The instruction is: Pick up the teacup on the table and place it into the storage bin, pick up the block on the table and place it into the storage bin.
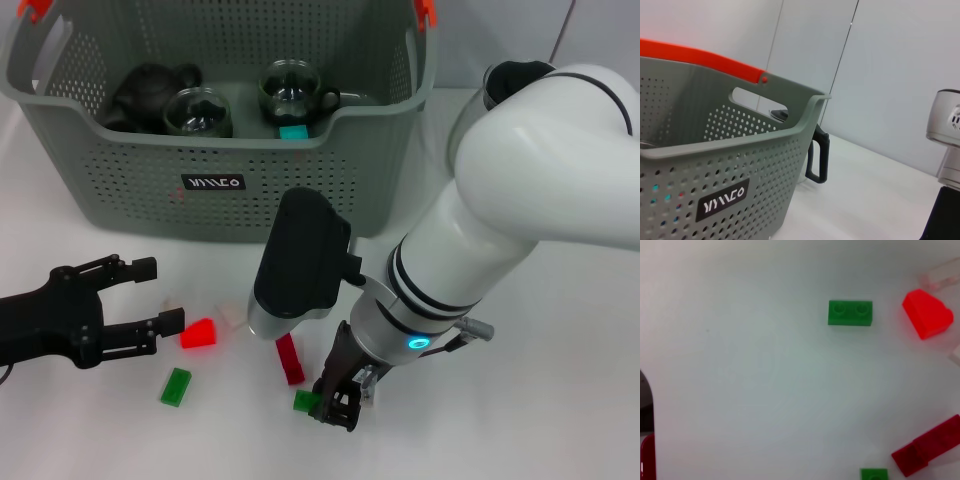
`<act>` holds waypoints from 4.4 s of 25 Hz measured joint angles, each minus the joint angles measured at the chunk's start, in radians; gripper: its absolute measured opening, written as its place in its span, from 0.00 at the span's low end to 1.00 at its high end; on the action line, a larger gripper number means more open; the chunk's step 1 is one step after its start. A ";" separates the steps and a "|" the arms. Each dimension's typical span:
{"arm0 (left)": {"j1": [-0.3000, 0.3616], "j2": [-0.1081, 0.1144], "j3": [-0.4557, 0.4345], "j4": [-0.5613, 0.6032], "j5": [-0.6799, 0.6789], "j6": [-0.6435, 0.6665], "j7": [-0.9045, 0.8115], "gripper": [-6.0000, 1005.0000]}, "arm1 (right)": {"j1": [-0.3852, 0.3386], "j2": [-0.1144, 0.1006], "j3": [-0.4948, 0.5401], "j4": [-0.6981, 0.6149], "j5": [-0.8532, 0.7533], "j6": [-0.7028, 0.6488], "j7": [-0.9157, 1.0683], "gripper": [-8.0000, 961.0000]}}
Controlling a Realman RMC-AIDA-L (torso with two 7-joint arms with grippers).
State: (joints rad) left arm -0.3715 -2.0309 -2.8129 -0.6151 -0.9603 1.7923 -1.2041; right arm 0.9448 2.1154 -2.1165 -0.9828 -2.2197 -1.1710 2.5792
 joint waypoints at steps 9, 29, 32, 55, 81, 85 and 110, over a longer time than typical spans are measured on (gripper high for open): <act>0.003 0.007 -0.003 -0.002 0.000 0.004 -0.003 0.86 | -0.032 -0.012 0.051 -0.044 -0.008 -0.047 -0.003 0.21; 0.010 0.019 -0.030 -0.007 -0.002 0.038 -0.006 0.86 | -0.118 -0.015 0.534 -0.518 -0.116 -0.384 -0.019 0.21; 0.012 0.020 -0.039 -0.008 -0.003 0.045 -0.006 0.86 | -0.067 -0.015 0.630 -0.545 -0.116 -0.402 -0.036 0.21; -0.003 0.019 -0.058 -0.006 -0.029 0.035 -0.007 0.86 | 0.156 -0.025 0.872 -0.039 -0.236 0.091 -0.209 0.24; -0.004 -0.003 -0.060 -0.104 -0.083 0.014 -0.181 0.86 | -0.324 -0.015 0.775 -0.520 0.276 0.008 -0.392 0.94; -0.006 -0.003 -0.057 -0.115 -0.078 0.005 -0.237 0.86 | -0.469 -0.016 0.771 -0.541 0.447 -0.081 -0.527 0.98; -0.110 -0.033 0.272 -0.500 0.313 -0.024 -0.464 0.86 | -0.591 -0.015 0.868 -0.449 0.543 -0.304 -0.538 0.98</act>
State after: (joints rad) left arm -0.4818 -2.0636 -2.5414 -1.1154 -0.6472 1.7687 -1.6684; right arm 0.3533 2.1000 -1.2483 -1.4319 -1.6764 -1.4752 2.0413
